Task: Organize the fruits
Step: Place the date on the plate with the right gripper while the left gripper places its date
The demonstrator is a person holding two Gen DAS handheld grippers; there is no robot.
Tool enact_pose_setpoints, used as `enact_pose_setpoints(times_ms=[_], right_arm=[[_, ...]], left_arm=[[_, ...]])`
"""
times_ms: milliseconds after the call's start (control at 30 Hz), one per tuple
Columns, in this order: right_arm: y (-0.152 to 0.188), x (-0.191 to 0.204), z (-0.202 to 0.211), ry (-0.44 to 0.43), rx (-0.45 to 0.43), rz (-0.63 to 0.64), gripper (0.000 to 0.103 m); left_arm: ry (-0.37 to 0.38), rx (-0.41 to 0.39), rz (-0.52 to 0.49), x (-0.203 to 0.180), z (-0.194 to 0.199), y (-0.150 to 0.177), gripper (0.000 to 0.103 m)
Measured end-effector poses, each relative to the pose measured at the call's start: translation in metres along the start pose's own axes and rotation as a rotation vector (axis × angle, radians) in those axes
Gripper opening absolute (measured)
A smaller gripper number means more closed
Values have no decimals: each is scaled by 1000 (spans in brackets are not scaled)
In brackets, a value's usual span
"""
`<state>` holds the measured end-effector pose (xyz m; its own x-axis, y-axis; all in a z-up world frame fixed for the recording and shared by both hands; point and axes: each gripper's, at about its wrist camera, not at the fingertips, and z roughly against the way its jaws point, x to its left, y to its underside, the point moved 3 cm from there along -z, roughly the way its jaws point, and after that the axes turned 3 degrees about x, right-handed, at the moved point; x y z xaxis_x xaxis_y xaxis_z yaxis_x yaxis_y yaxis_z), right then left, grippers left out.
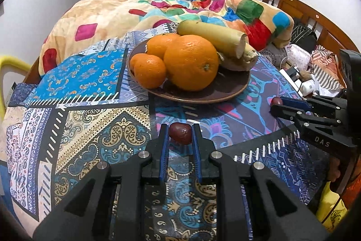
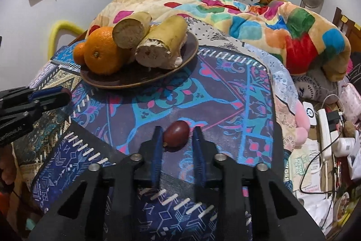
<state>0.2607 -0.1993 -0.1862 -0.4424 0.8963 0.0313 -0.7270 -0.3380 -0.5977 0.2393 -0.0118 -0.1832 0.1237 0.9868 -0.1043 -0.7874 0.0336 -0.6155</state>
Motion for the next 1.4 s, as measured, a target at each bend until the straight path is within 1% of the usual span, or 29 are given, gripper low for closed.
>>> enact_pose_setpoints(times_ms=[100, 267, 600, 800, 1133, 1167, 1233, 1300, 1400], right_arm=[[-1, 4, 1, 10, -3, 14, 20], [-9, 7, 3, -15, -26, 5, 20], [-36, 30, 2, -74, -76, 26, 20], [-49, 46, -10, -86, -77, 58, 20], [-53, 50, -23, -74, -53, 78, 21], [-53, 50, -24, -72, -53, 79, 21], [-53, 51, -23, -71, -53, 81, 21], [-53, 51, -23, -73, -52, 82, 22], [-52, 50, -22, -80, -51, 78, 24]], left_arm=[[-3, -1, -2, 3, 0, 0, 19], [-11, -14, -10, 5, 3, -6, 19], [-17, -49, -23, 10, 4, -34, 19], [-16, -49, -40, 9, -4, -43, 19], [-23, -61, -79, 3, -8, -41, 20], [-26, -61, -83, 2, -9, -41, 21], [-13, -59, -91, 1, -9, -40, 31], [-14, -61, -102, -1, -9, -40, 33], [-24, -60, -108, -2, -10, -39, 33]])
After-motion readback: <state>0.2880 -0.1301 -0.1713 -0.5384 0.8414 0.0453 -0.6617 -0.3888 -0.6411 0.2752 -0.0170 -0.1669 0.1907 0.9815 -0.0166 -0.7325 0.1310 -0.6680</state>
